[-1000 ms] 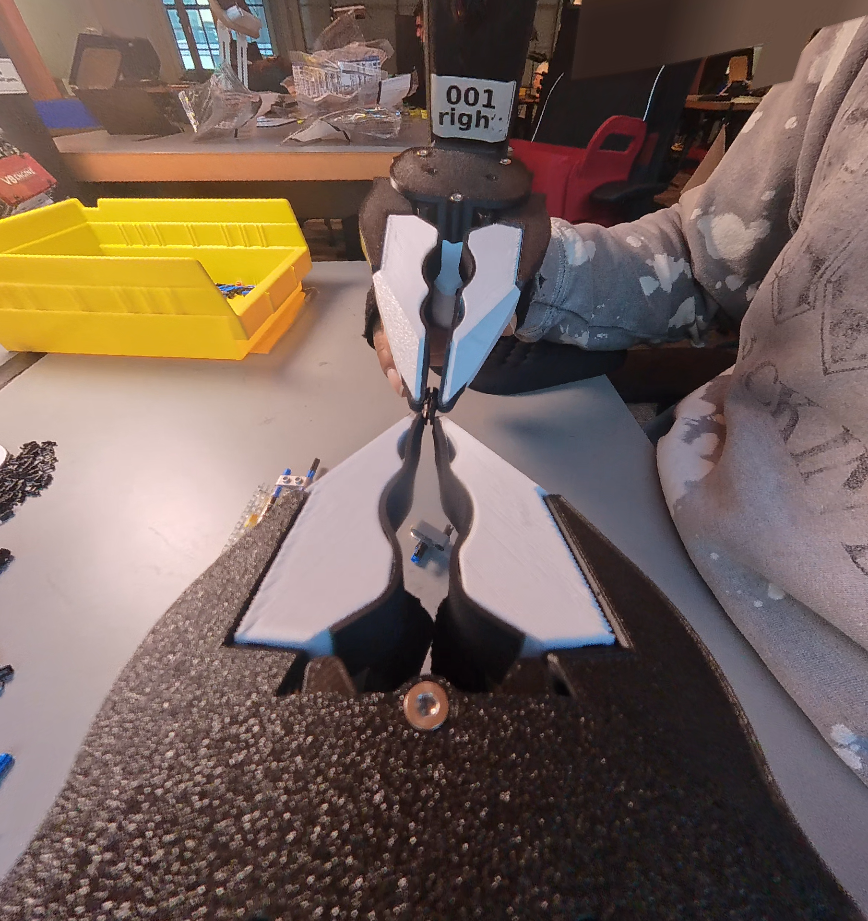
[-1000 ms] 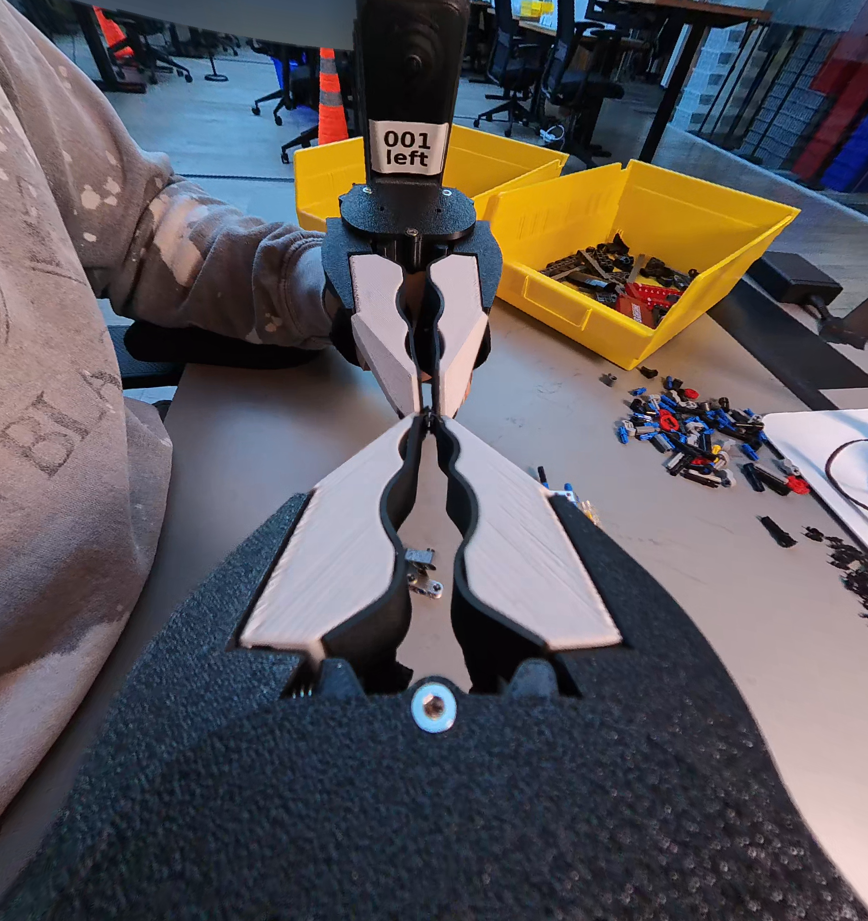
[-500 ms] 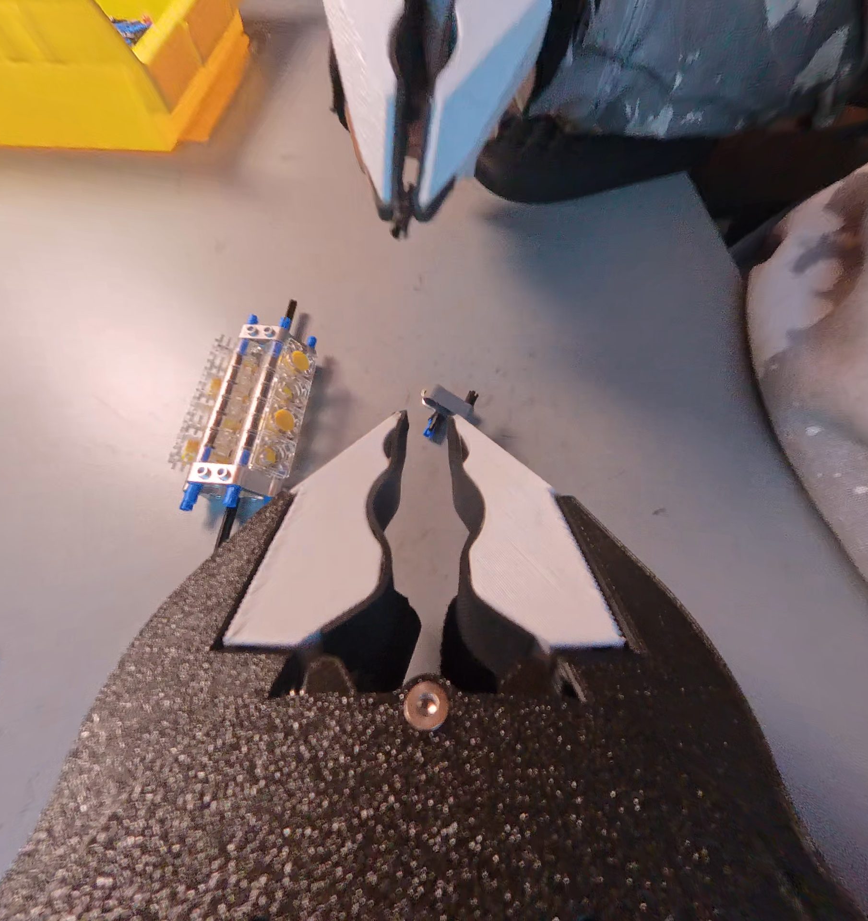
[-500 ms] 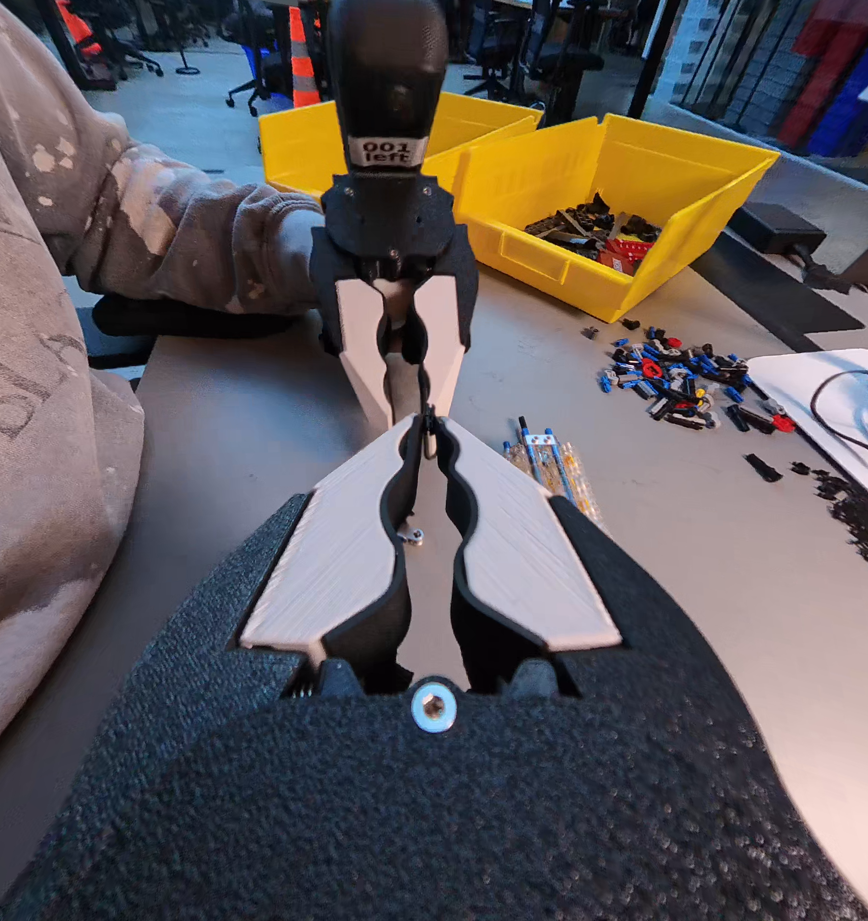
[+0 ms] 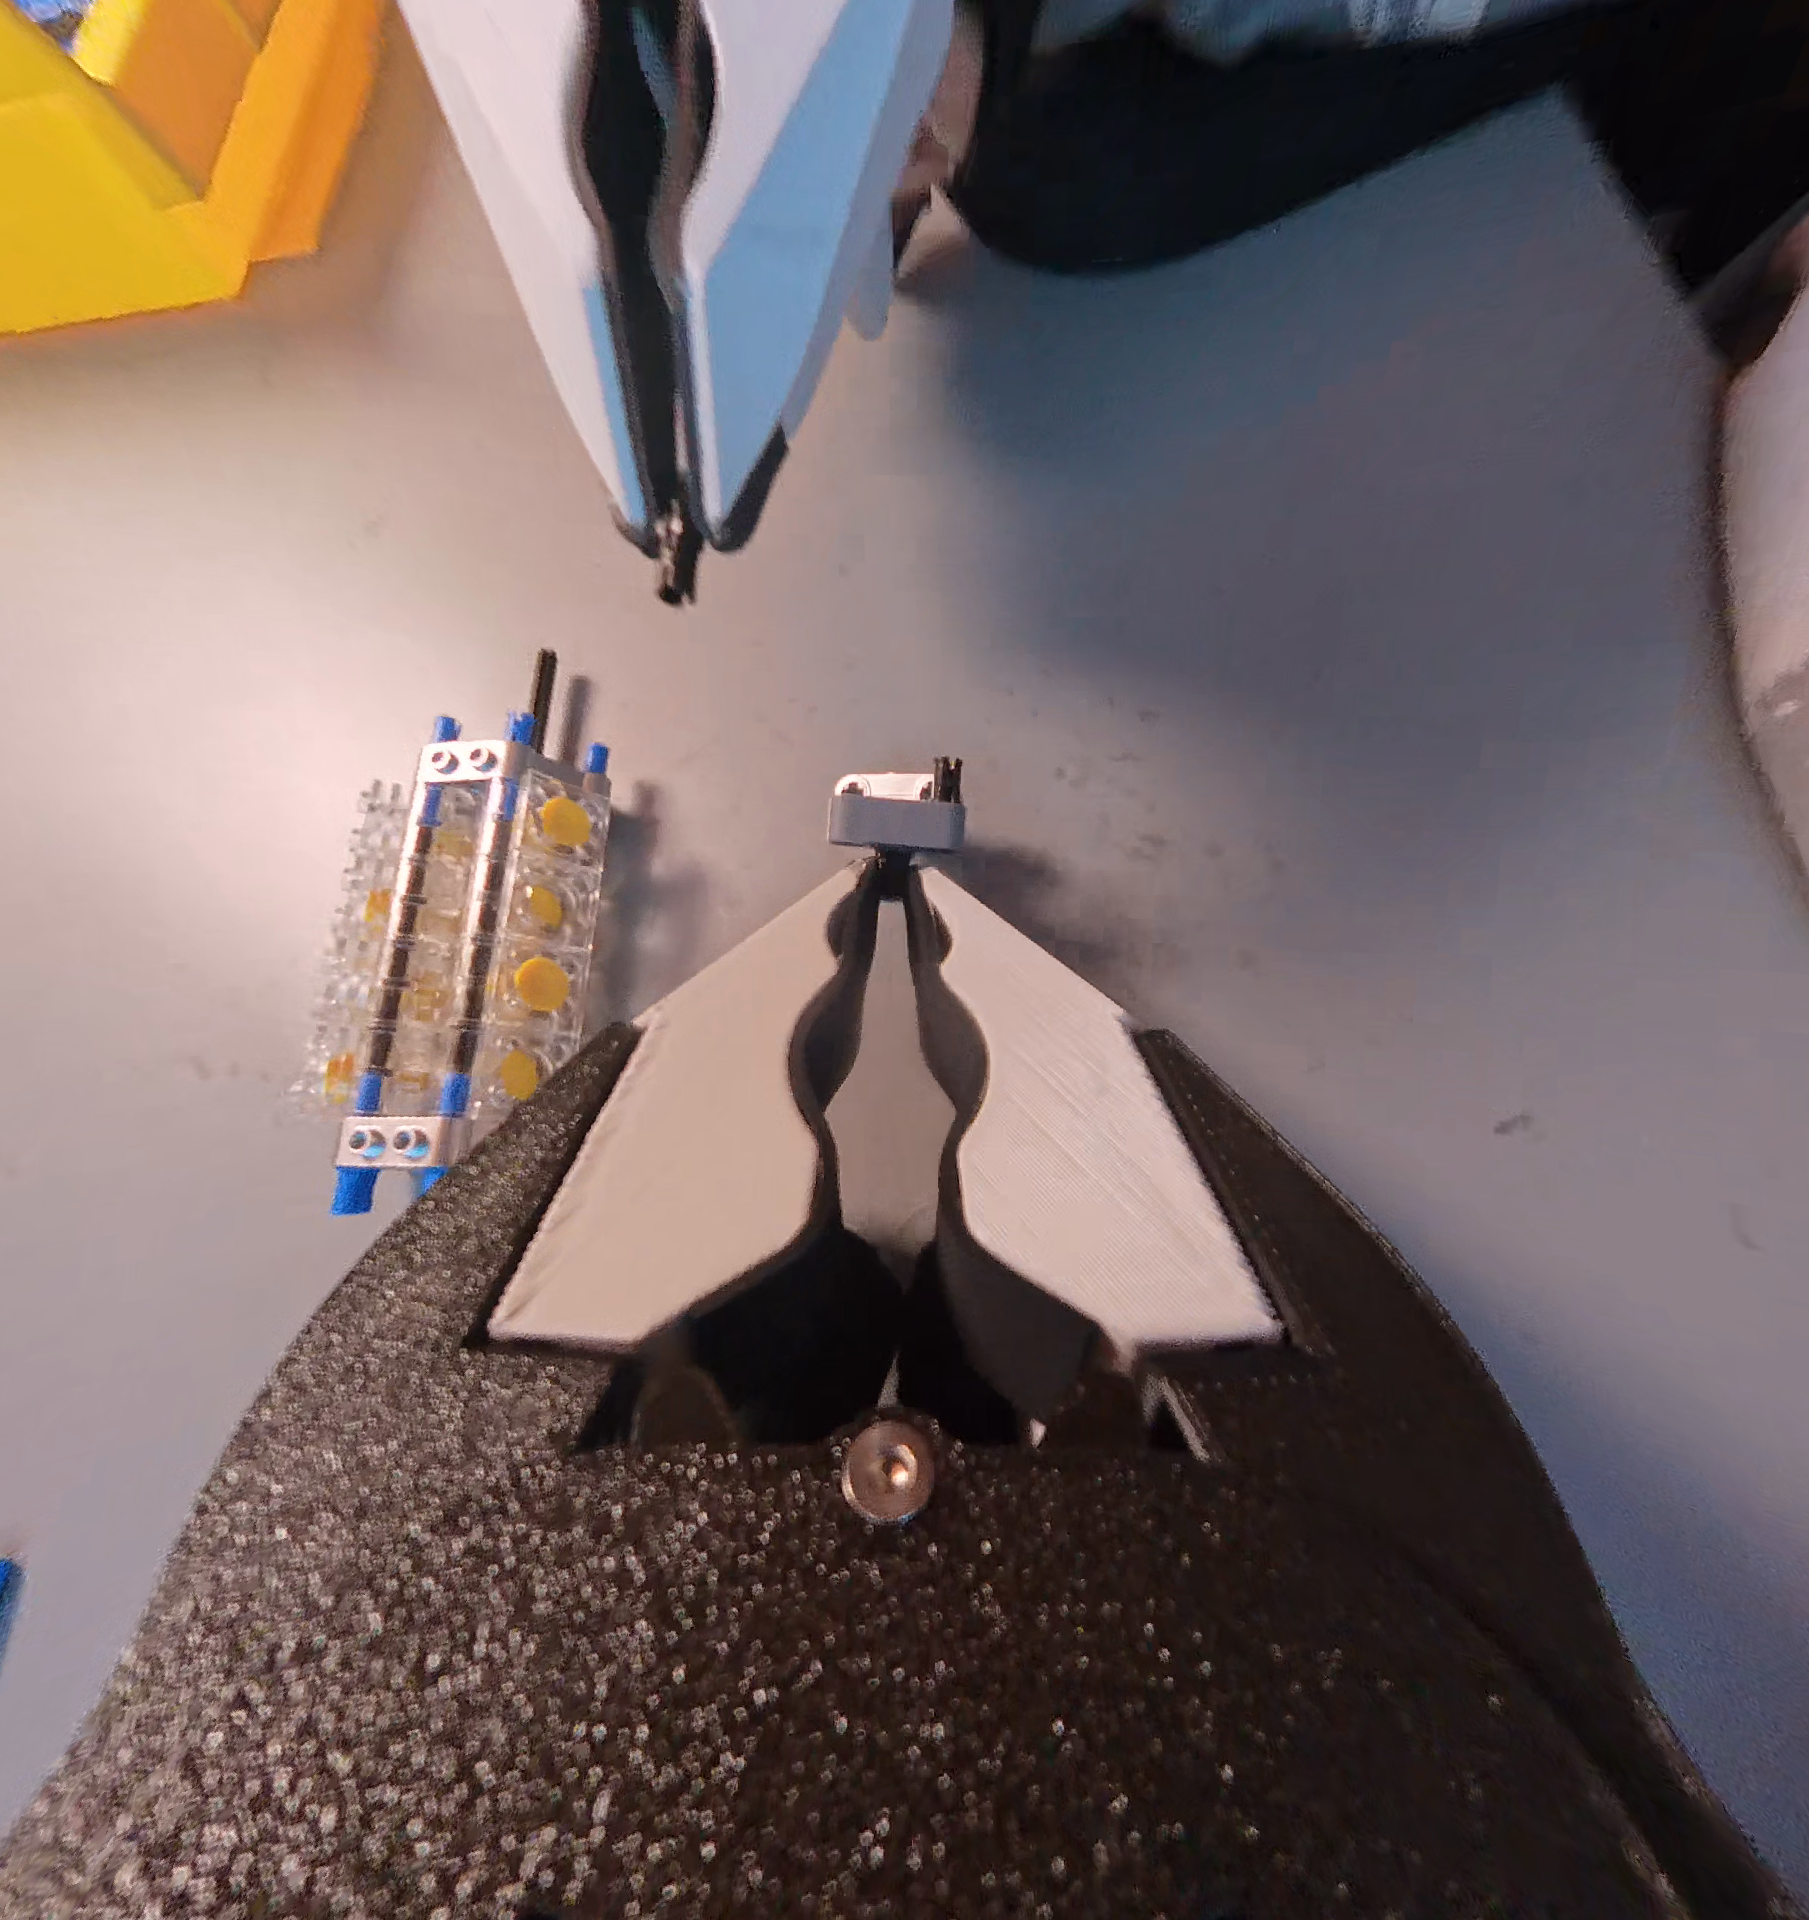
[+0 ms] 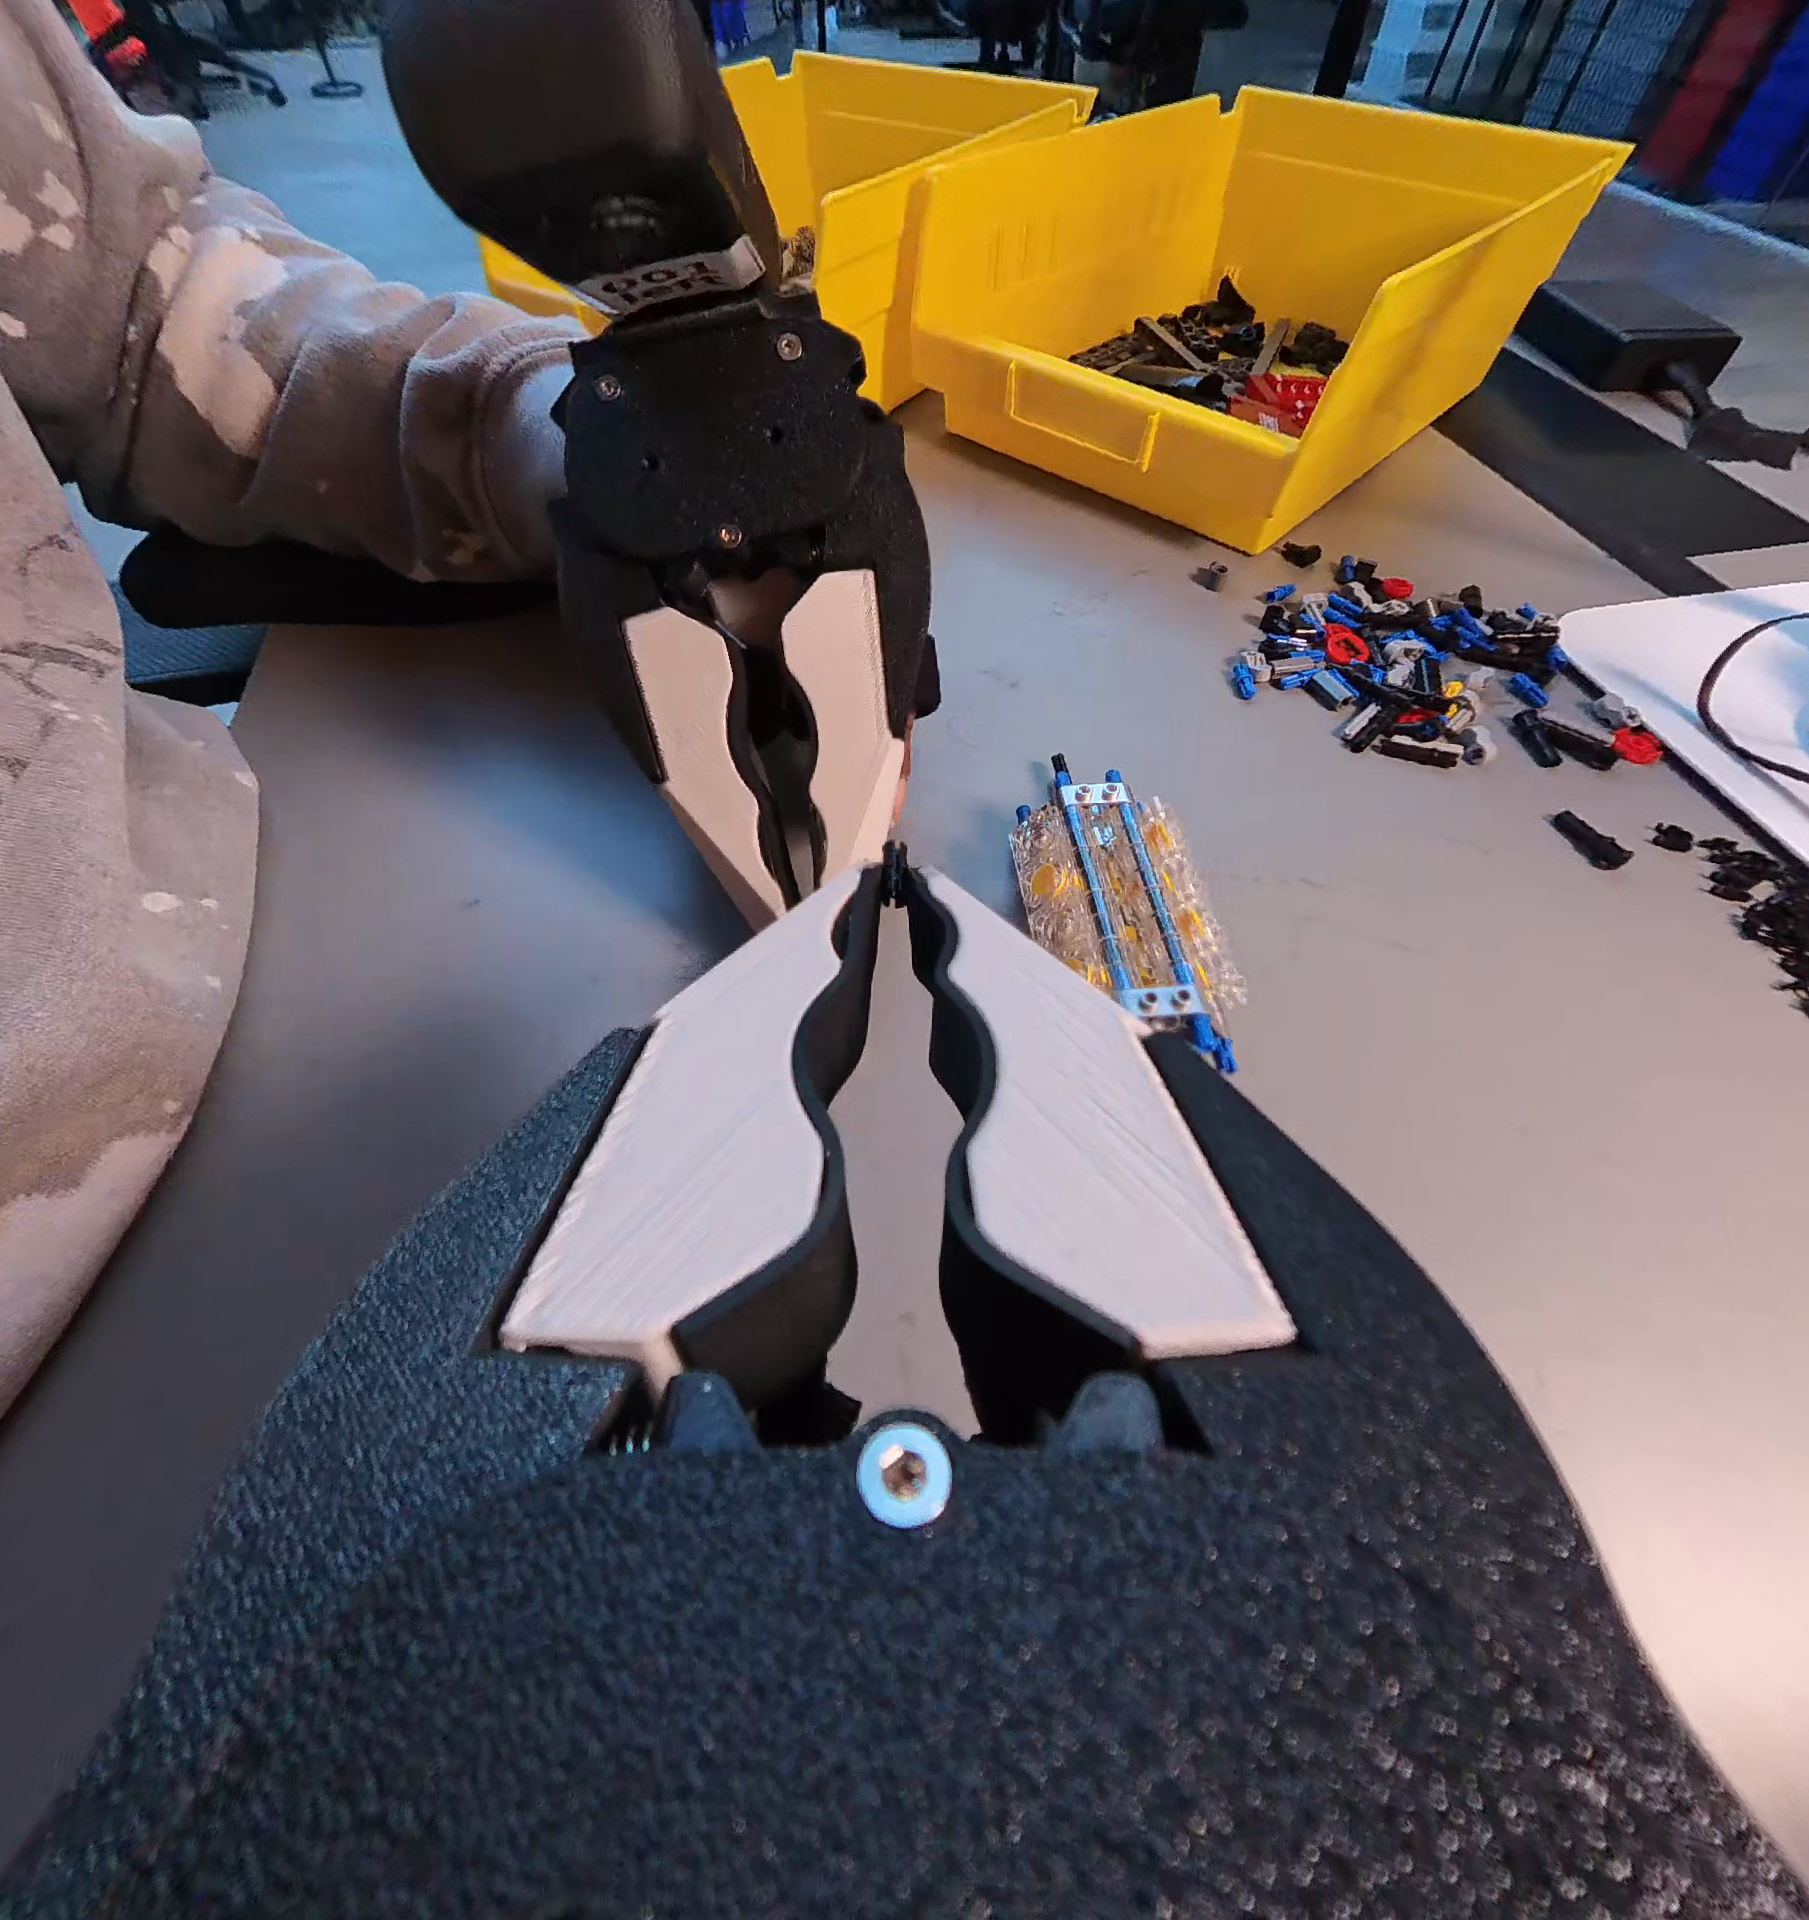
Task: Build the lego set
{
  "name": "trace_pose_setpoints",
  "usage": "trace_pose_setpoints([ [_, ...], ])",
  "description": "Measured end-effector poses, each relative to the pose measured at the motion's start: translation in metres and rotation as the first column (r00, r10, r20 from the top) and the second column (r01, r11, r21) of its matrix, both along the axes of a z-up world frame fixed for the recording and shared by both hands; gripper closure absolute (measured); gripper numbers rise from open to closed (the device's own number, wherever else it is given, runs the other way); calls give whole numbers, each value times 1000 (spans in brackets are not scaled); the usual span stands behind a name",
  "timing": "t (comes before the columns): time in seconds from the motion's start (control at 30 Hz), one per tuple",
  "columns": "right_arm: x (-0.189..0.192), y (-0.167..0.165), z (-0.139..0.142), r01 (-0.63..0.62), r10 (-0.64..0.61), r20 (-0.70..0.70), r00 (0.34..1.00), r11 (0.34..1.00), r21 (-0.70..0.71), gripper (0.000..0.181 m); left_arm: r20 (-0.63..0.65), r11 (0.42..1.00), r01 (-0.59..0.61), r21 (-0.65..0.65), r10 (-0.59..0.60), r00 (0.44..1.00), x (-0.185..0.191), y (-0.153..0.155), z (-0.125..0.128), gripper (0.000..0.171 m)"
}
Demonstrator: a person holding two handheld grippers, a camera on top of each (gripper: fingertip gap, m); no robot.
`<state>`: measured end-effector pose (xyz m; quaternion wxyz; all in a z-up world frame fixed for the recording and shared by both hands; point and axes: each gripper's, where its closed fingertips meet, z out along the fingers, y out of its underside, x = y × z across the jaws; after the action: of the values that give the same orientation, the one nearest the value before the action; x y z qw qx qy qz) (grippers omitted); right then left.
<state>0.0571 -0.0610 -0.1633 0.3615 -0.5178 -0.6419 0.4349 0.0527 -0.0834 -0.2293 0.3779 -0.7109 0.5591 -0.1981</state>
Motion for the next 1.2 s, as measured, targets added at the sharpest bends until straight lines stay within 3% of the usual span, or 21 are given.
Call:
trace_pose_setpoints([
  [0.17, 1, 0, 6, 4, -5, -34, 999, 999, -37, 178, 252, 1000, -28, -14, 30, 967, 3, 3, 40, 169],
  [0.47, -3, -13, -3, -37, 37, 14, 999, 999, -26, 178, 228, 999, -47, 12, 43, 973, 5, 1, 41, 169],
  [0.73, -3, -17, -21, -55, 52, 118, 992, 998, 20, 179, 5, 992, -34, 119, 34, 999, 2, -1, 21, 170],
  [0.93, -6, -22, -42, -65, 45, 233, 971, 995, 79, 179, -238, 979, 13, 203, 37, 970, -2, -3, -1, 170],
  [1.2, -12, -21, -49, -25, 8, 274, 962, 998, 59, 180, -217, 984, -15, 179, 55, 975, -5, -2, -5, 171],
])
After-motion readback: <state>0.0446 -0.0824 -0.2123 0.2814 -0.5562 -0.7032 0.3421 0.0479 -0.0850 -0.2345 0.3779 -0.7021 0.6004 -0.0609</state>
